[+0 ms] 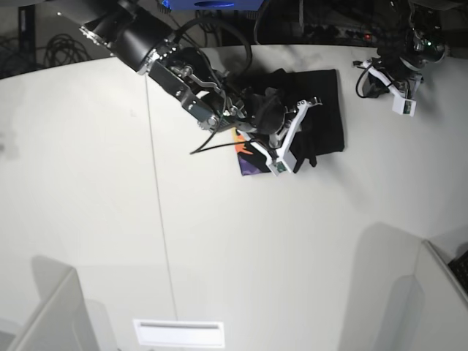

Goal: Fold the T-shirt properly
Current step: 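Fold the strip end held by the right gripper over toward the left gripper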

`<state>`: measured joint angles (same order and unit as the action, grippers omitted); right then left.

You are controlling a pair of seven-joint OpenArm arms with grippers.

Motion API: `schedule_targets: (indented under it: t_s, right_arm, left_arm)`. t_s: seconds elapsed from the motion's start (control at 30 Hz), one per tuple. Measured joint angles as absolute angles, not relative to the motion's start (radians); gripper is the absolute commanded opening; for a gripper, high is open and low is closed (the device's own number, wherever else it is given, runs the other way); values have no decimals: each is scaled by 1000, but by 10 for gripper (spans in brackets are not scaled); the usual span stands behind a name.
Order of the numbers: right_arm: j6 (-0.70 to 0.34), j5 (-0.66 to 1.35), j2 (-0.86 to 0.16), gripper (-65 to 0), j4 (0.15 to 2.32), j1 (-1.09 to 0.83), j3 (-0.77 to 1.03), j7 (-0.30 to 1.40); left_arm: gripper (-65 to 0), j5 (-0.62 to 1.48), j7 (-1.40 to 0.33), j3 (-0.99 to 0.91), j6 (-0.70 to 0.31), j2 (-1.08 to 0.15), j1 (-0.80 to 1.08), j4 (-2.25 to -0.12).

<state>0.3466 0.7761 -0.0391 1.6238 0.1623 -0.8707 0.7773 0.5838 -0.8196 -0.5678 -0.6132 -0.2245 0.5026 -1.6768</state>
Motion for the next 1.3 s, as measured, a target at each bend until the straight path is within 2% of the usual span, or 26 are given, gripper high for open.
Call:
schedule_targets:
  t_s: [0.2, 0.4, 0.47, 0.7, 1.0, 1.3]
  right_arm:
    - [346, 777, -16, -645, 1570, 162, -868, 774]
    - [346, 773, 0, -378, 1568, 162, -869, 775]
    - [347, 773, 0, -323, 1568, 162, -869, 777]
    - [347, 696, 4, -323, 1578, 162, -877, 779]
    - [347, 668, 39, -323, 1579, 246, -1032, 786]
    - [337, 668, 101, -321, 1454, 275, -1065, 806]
  left_arm:
    - [-650, 574, -820, -696, -684, -225, 543, -1677]
    - [-650, 574, -820, -780, -686, -225, 550, -1677]
    - [-650, 574, -820, -785, -687, -226, 552, -1677]
    - [-650, 577, -820, -784, -689, -245, 552, -1678]
    - [-650, 577, -820, -785, -690, -243, 551, -1678]
    - [-650, 576, -820, -785, -689, -243, 552, -1678]
